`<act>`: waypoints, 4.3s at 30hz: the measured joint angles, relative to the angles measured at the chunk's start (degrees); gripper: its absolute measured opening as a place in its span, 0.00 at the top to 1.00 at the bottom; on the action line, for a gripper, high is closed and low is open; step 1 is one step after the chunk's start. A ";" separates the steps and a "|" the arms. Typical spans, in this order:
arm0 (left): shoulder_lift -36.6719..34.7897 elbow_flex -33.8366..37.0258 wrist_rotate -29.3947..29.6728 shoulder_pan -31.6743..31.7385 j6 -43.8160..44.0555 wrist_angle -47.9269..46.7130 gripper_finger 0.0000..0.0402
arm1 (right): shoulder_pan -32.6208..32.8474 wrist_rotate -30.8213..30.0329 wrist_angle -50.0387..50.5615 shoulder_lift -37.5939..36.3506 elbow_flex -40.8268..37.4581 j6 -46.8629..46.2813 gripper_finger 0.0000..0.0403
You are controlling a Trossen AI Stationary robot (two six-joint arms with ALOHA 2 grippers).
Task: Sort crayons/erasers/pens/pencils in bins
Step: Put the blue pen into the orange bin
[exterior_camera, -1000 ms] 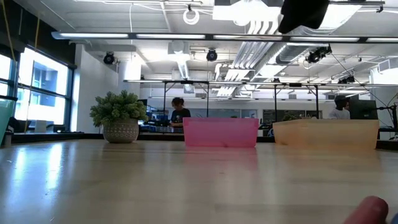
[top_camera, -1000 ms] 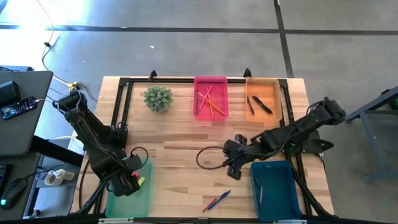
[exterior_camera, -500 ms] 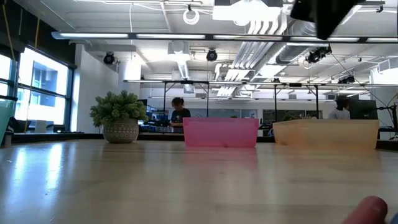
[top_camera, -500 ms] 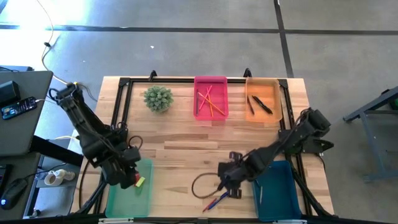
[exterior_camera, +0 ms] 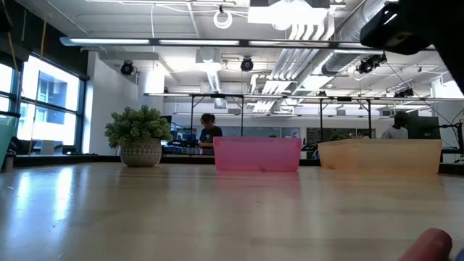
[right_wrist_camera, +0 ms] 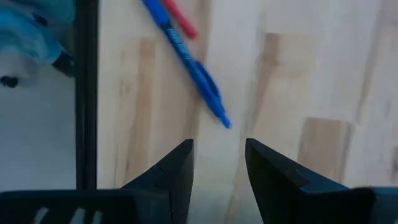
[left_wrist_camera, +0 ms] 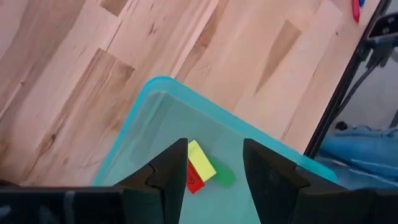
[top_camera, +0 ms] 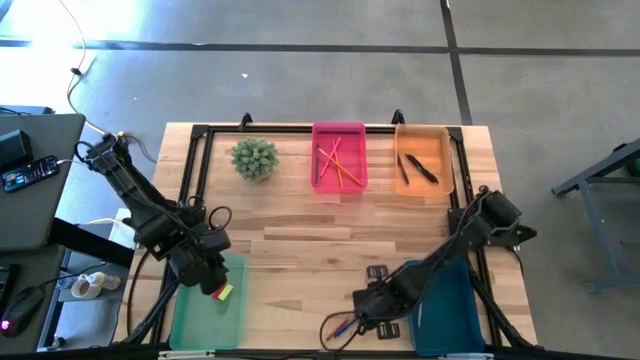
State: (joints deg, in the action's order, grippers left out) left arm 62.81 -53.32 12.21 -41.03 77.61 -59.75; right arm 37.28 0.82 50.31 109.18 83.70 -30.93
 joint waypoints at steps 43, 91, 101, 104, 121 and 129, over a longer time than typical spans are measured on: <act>0.11 0.00 1.94 2.92 3.30 0.03 0.65 | 1.00 -3.12 -9.45 11.00 0.02 22.37 0.84; 0.17 -0.02 3.52 2.90 4.90 0.05 0.65 | -0.93 -17.95 -11.61 0.72 -0.20 -13.88 0.92; 0.17 -0.02 12.36 2.94 2.11 0.07 0.65 | -8.94 -36.52 -8.73 -4.72 -0.17 -24.91 0.92; 0.17 -0.02 13.87 3.68 -0.88 0.05 0.65 | -11.73 -39.72 -7.49 -6.76 -0.17 -24.57 0.92; 0.17 -0.02 18.30 10.51 -10.84 3.39 0.65 | -26.55 -54.01 17.14 -22.12 -0.09 -24.53 0.92; 0.17 -0.02 21.68 13.18 -16.55 14.88 0.65 | -38.35 -54.15 34.01 -29.12 -0.09 -24.37 0.92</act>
State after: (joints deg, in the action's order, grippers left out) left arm 62.98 -53.34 33.89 -27.85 61.06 -44.87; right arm -1.06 -53.33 84.32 80.06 83.61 -55.30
